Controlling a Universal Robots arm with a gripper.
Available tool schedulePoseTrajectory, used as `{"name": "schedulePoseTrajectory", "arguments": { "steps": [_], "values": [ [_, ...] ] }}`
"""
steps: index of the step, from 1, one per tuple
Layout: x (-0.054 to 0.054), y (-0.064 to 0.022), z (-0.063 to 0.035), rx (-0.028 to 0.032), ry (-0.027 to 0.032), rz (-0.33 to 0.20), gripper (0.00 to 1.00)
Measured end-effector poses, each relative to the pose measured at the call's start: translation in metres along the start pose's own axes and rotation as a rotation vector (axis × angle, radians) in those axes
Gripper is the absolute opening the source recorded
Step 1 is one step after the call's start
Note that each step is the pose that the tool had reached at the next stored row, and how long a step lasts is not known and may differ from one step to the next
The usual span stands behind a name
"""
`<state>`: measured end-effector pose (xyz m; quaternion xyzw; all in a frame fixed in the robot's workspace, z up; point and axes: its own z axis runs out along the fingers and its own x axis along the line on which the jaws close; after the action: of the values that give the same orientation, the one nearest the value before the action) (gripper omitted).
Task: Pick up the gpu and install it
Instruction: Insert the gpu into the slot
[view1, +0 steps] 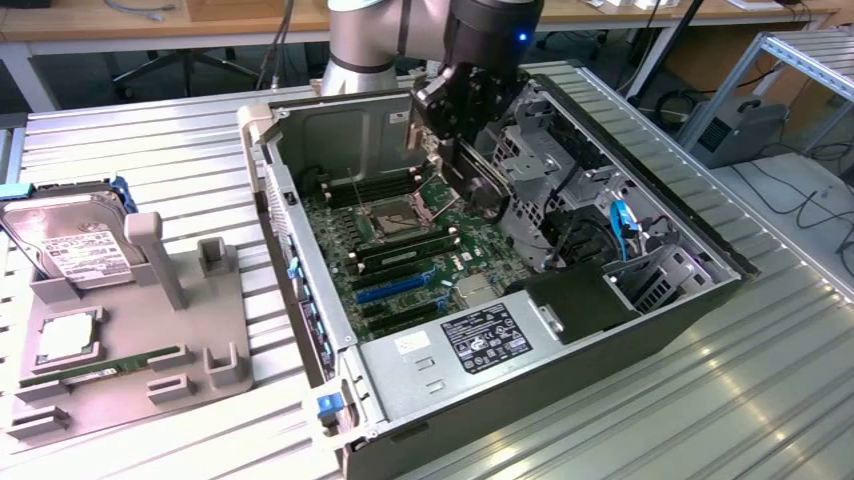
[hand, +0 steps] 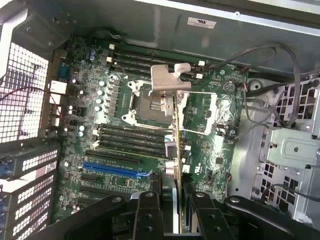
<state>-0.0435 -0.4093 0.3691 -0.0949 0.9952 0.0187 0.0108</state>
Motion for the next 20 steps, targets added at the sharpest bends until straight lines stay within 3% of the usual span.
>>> {"name": "schedulePoseTrajectory", "arguments": {
  "steps": [5,20],
  "values": [
    [0.0,0.0,0.001,-0.0043,0.006,-0.169,0.27],
    [0.0001,-0.0001,0.0016,-0.0062,0.0086,-0.244,0.27]
  ]
}}
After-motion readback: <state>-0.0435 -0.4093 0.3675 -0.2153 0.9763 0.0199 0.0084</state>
